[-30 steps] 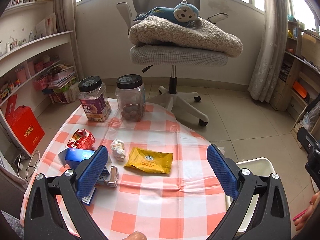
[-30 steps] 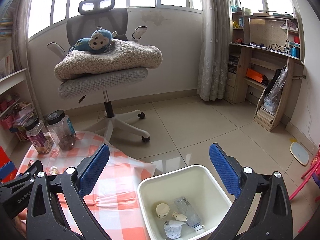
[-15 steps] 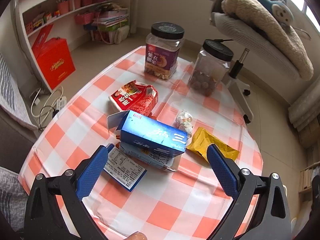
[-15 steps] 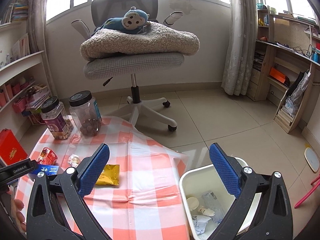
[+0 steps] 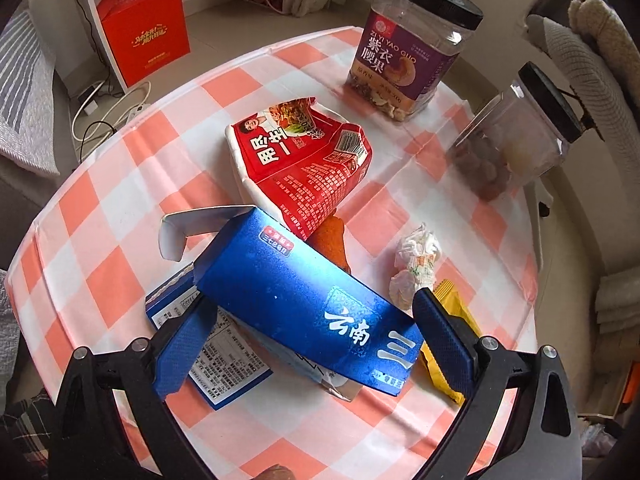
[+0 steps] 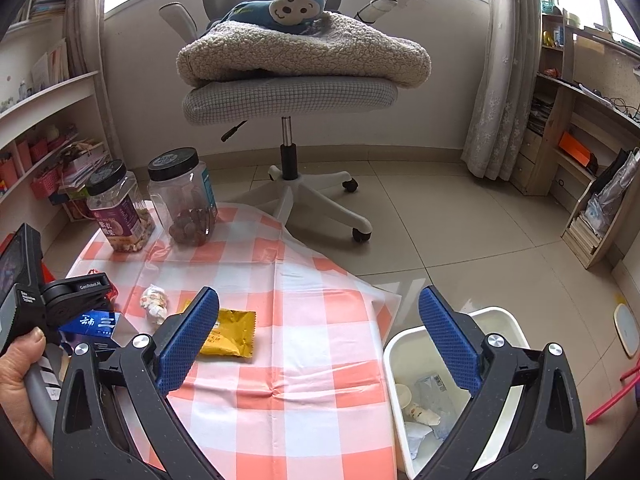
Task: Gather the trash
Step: 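Grasp the blue toothpaste box with the left gripper, then grasp the yellow snack packet with the right gripper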
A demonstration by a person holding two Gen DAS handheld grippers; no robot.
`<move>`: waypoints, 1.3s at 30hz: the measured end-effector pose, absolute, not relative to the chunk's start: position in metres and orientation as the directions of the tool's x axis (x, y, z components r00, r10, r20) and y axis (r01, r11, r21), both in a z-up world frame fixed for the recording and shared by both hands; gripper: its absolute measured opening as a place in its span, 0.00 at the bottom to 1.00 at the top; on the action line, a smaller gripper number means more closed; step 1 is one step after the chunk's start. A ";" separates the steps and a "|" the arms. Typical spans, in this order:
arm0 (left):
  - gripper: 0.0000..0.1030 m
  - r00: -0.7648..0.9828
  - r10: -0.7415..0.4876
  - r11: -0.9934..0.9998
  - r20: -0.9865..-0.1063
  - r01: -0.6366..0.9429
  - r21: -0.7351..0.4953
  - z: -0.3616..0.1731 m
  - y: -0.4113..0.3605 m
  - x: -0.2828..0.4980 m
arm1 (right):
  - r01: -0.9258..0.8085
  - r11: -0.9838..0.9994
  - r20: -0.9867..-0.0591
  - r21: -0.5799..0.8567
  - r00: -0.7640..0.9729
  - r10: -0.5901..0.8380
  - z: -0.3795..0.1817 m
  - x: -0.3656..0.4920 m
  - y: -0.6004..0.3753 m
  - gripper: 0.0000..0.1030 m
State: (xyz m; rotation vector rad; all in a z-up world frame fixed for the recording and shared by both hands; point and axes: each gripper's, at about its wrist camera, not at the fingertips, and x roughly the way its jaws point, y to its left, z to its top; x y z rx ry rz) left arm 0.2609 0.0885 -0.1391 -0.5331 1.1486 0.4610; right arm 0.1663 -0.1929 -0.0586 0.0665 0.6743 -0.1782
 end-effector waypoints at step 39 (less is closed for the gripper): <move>0.38 0.564 -0.067 0.930 -0.823 -0.263 -0.256 -0.038 0.188 0.173 | -0.314 0.949 -0.874 0.028 0.454 0.176 -0.196 0.286 -0.071 0.01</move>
